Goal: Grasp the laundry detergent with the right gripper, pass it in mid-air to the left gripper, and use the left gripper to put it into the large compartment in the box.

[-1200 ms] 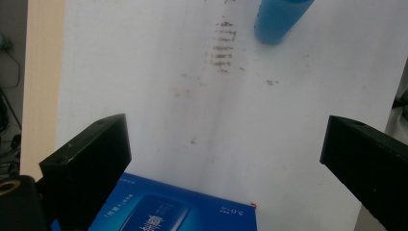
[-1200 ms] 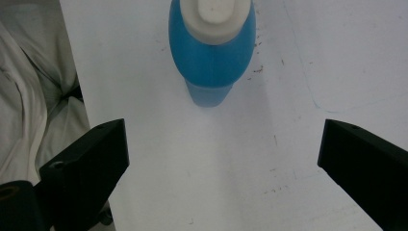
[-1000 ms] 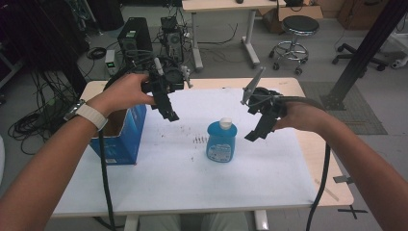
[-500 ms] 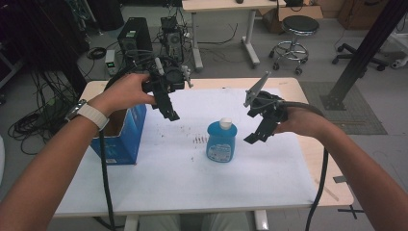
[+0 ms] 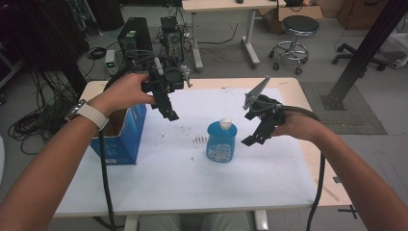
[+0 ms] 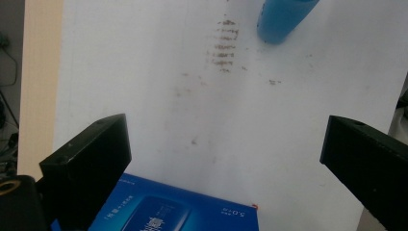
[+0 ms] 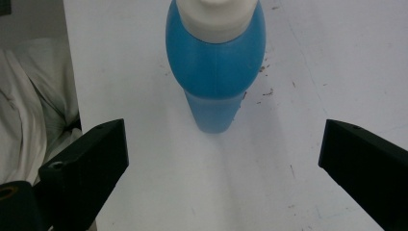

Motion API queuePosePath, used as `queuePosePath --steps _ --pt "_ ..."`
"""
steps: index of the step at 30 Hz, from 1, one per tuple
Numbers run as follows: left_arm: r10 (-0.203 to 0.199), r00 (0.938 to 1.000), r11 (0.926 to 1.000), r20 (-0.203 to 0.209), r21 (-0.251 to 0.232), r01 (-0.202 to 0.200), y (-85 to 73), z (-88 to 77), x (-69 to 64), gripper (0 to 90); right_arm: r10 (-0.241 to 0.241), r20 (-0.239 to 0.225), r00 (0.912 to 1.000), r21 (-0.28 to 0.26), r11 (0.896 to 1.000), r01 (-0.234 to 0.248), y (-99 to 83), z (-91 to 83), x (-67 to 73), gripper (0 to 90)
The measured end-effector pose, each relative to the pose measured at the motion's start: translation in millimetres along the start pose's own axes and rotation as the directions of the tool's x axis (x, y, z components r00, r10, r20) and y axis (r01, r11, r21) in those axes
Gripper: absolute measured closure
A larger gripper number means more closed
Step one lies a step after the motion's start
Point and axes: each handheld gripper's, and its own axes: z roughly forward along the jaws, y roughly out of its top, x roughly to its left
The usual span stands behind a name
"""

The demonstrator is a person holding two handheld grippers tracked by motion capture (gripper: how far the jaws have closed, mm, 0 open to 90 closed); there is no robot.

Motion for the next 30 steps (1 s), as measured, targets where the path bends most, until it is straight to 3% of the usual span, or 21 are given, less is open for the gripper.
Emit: queuePosePath --steps 18,30 --pt "0.0 0.9999 1.0 0.016 0.001 0.0 -0.9 7.0 2.3 4.2 -0.012 -0.024 0.9996 -0.08 0.997 0.01 -7.9 18.1 -2.6 3.0" --pt "-0.005 0.9999 1.0 0.016 -0.005 0.005 -1.7 7.3 3.1 4.2 -0.009 -0.026 0.9996 -0.167 0.986 0.005 -16.7 27.0 -3.6 2.5"
